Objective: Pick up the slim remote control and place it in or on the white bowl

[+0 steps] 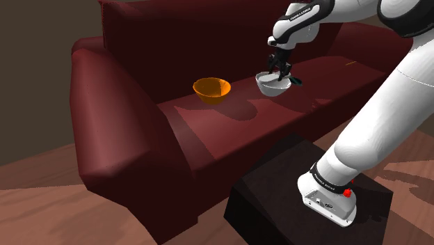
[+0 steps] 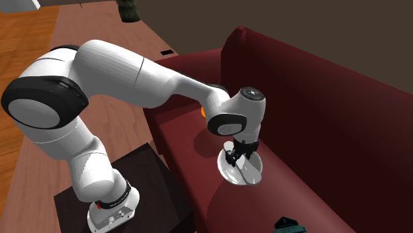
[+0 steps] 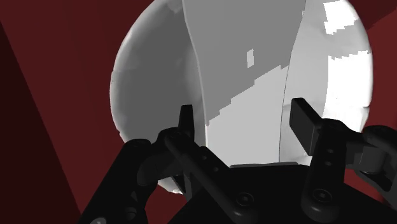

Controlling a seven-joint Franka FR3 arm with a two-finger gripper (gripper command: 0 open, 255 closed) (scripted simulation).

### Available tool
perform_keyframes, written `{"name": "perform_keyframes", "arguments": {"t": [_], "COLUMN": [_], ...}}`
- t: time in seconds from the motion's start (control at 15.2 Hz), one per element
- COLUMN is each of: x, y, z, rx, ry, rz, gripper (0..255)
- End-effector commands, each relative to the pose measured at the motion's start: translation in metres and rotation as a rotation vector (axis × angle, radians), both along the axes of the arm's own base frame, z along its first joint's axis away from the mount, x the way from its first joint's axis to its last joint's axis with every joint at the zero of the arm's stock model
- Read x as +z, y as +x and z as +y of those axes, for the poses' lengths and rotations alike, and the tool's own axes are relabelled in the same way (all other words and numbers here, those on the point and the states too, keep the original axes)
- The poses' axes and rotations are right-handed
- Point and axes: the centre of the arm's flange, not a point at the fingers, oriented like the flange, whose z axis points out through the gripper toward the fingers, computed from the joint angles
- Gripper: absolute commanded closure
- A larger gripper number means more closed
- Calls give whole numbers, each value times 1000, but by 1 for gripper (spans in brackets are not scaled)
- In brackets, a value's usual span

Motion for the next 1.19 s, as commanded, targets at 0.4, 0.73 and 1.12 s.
{"name": "perform_keyframes", "arguments": {"t": [0.4, 0.73, 1.12], "x": [-2, -2, 48], "y": [0, 0, -1], "z": [0, 0, 2], "rx": [0, 0, 0], "ry": [0, 0, 0], "rz": [0, 0, 0], "gripper": [0, 0, 0]}}
